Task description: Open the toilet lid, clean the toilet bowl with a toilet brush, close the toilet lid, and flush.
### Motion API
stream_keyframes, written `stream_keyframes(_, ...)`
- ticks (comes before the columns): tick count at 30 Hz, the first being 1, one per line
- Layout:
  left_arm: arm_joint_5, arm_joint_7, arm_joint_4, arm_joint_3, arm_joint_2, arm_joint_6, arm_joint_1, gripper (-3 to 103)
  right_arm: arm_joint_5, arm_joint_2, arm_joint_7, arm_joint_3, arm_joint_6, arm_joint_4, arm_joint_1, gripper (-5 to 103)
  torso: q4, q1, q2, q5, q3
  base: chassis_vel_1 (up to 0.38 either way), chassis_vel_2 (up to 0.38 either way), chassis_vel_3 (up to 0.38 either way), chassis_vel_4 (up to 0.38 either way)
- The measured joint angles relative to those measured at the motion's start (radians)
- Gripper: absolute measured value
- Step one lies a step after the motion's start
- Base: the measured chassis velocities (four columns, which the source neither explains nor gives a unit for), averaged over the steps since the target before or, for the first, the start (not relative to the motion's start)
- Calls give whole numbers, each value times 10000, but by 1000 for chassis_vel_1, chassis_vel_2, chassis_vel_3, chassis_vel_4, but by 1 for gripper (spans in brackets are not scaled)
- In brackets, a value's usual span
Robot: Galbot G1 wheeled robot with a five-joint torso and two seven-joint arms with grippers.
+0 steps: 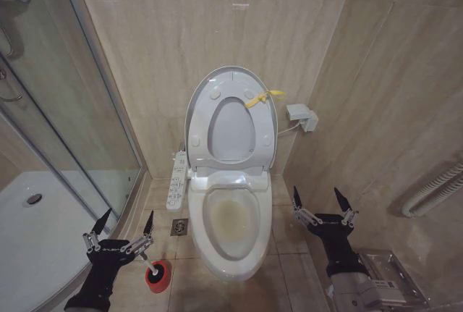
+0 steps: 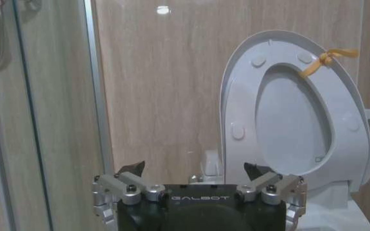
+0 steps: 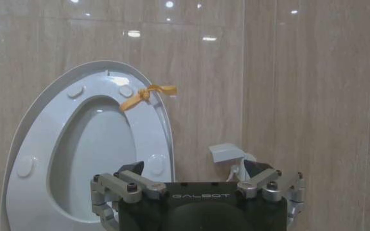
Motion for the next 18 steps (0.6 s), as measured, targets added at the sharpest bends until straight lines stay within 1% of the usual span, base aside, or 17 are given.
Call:
stream_keyframes(4, 0, 0, 0, 0, 0, 0, 0, 100, 9, -32, 0, 13, -58, 0, 28, 100, 0, 0, 0, 0, 0, 0, 0, 0, 0)
stream_keyframes(6, 0, 0, 0, 0, 0, 0, 0, 100, 279, -255, 0, 151, -524, 17, 226, 100, -1, 0, 0, 0, 0, 0, 0, 0, 0)
stream_keyframes(7, 0, 0, 0, 0, 0, 0, 0, 100, 279, -255, 0, 151, -524, 17, 226, 100, -1, 0, 0, 0, 0, 0, 0, 0, 0)
stream_keyframes(9, 0, 0, 0, 0, 0, 0, 0, 100, 605, -521, 2, 328, -1089, 55, 477, 100, 0, 0, 0, 1, 0, 0, 0, 0, 0)
stream_keyframes(10, 0, 0, 1, 0, 1, 0, 0, 100, 840, -709, 5, 453, -1494, 75, 651, 100, 1, 0, 0, 0, 0, 0, 0, 0, 0)
stream_keyframes(11, 0, 0, 1, 0, 1, 0, 0, 100, 840, -709, 5, 453, -1494, 75, 651, 100, 1, 0, 0, 0, 0, 0, 0, 0, 0)
stream_keyframes(14, 0, 0, 0, 0, 0, 0, 0, 100, 1590, -1324, 17, 850, -2785, 87, 1210, 100, 1, 0, 0, 1, 0, 0, 0, 0, 0)
stream_keyframes(15, 0, 0, 0, 0, 0, 0, 0, 100, 1590, -1324, 17, 850, -2785, 87, 1210, 100, 1, 0, 0, 1, 0, 0, 0, 0, 0)
stream_keyframes(16, 0, 0, 0, 0, 0, 0, 0, 100, 1709, -1418, 18, 910, -2986, 87, 1303, 100, 0, 0, 0, 2, 0, 0, 0, 0, 0)
stream_keyframes(17, 0, -1, 0, 0, 0, 0, 0, 100, 2026, -1673, 23, 1078, -3535, 88, 1534, 100, 1, 1, 0, 1, 0, 0, 0, 0, 0)
stream_keyframes(18, 0, 0, 0, 0, 1, -1, 0, 100, 2229, -1838, 26, 1185, -3876, 90, 1686, 100, -1, 0, 0, 2, 0, 0, 0, 0, 0)
